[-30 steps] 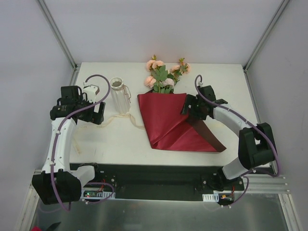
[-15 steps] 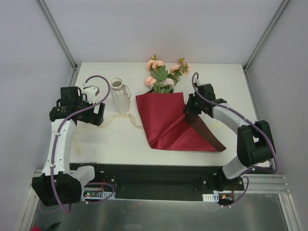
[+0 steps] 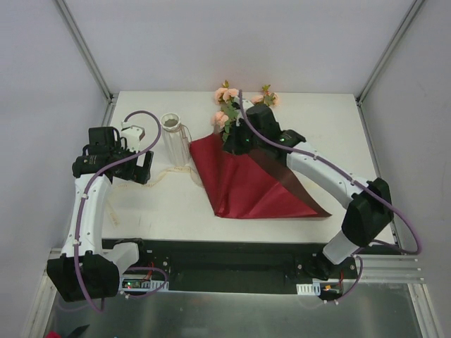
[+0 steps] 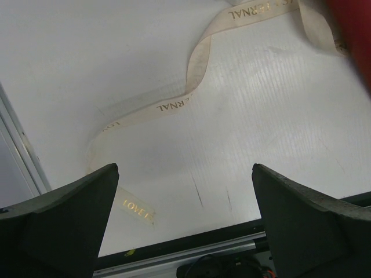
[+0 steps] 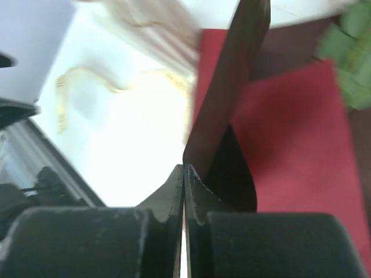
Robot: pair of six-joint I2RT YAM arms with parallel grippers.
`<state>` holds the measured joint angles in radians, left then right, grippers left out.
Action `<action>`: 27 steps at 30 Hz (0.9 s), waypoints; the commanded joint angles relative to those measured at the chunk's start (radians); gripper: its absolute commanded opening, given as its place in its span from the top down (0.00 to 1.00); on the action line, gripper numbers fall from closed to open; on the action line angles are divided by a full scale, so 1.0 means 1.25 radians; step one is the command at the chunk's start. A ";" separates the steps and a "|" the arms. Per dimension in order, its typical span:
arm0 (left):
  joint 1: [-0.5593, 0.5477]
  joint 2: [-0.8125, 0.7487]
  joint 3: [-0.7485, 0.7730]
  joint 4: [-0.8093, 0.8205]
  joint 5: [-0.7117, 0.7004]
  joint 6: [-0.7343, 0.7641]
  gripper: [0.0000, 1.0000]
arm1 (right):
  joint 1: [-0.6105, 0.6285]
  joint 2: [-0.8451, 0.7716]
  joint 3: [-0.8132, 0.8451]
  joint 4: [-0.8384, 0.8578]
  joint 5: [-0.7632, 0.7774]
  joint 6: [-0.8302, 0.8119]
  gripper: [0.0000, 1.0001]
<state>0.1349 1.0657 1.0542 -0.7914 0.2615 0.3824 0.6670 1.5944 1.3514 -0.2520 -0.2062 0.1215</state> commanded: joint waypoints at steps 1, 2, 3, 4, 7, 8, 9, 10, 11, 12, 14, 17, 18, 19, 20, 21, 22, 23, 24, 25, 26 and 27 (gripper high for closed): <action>0.004 -0.012 0.029 -0.009 -0.018 0.002 0.01 | 0.109 0.069 0.130 -0.049 0.010 0.005 0.99; 0.004 -0.013 0.028 -0.008 -0.021 0.002 0.01 | 0.141 0.101 0.173 -0.062 0.003 0.011 0.99; 0.005 -0.014 0.029 -0.009 -0.025 0.002 0.01 | 0.155 0.116 0.200 -0.072 -0.001 0.013 0.97; 0.005 -0.014 0.029 -0.008 -0.029 0.002 0.01 | 0.168 0.132 0.221 -0.081 -0.006 0.014 0.91; 0.006 -0.017 0.032 -0.009 -0.041 0.001 0.01 | 0.212 0.181 0.297 -0.104 -0.019 0.022 0.59; 0.004 -0.016 0.034 -0.008 -0.052 -0.004 0.01 | 0.223 0.201 0.320 -0.125 -0.026 0.022 0.43; 0.004 -0.014 0.037 -0.007 -0.057 -0.006 0.01 | 0.224 0.206 0.351 -0.133 -0.030 0.021 0.39; 0.004 -0.012 0.041 -0.009 -0.062 -0.010 0.01 | 0.224 0.208 0.363 -0.142 -0.034 0.018 0.36; 0.004 -0.012 0.044 -0.009 -0.067 -0.014 0.01 | 0.215 0.197 0.369 -0.158 -0.031 0.011 0.31; 0.005 -0.012 0.046 -0.009 -0.075 -0.015 0.01 | 0.208 0.185 0.368 -0.166 -0.028 -0.014 0.29; 0.005 -0.014 0.050 -0.009 -0.079 -0.016 0.01 | 0.149 0.126 0.339 -0.168 -0.045 -0.028 0.22; 0.005 -0.020 0.052 -0.009 -0.083 -0.011 0.01 | 0.022 0.040 0.215 -0.119 -0.079 -0.046 0.16; 0.005 -0.020 0.055 -0.008 -0.083 -0.010 0.01 | -0.009 0.029 0.181 -0.103 -0.090 -0.075 0.15; 0.005 -0.022 0.057 -0.009 -0.083 -0.010 0.01 | -0.039 0.024 0.116 -0.092 -0.105 -0.090 0.14; 0.005 -0.021 0.059 -0.009 -0.082 -0.008 0.01 | -0.082 0.024 0.089 -0.065 -0.076 -0.115 0.10; 0.006 -0.019 0.065 -0.009 -0.083 -0.009 0.01 | -0.094 0.028 0.069 -0.064 -0.048 -0.161 0.10; 0.005 -0.019 0.066 -0.009 -0.082 -0.009 0.01 | -0.104 0.031 0.051 -0.065 -0.019 -0.212 0.09; 0.005 -0.019 0.067 -0.009 -0.080 -0.010 0.01 | -0.126 0.050 0.039 -0.087 -0.002 -0.231 0.07; 0.006 -0.020 0.070 -0.010 -0.079 -0.010 0.01 | -0.146 0.067 0.048 -0.107 -0.020 -0.238 0.07; 0.006 -0.023 0.070 -0.009 -0.078 -0.010 0.01 | -0.168 0.086 0.055 -0.123 -0.048 -0.243 0.07; 0.006 -0.022 0.070 -0.010 -0.078 -0.008 0.01 | -0.210 0.126 0.056 -0.121 -0.117 -0.237 0.08; 0.005 -0.023 0.071 -0.011 -0.078 -0.008 0.01 | -0.233 0.145 0.053 -0.109 -0.161 -0.231 0.06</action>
<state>0.1349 1.0595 1.1046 -0.7929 0.1726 0.3775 0.4393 1.6836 1.4231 -0.3840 -0.2550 -0.0860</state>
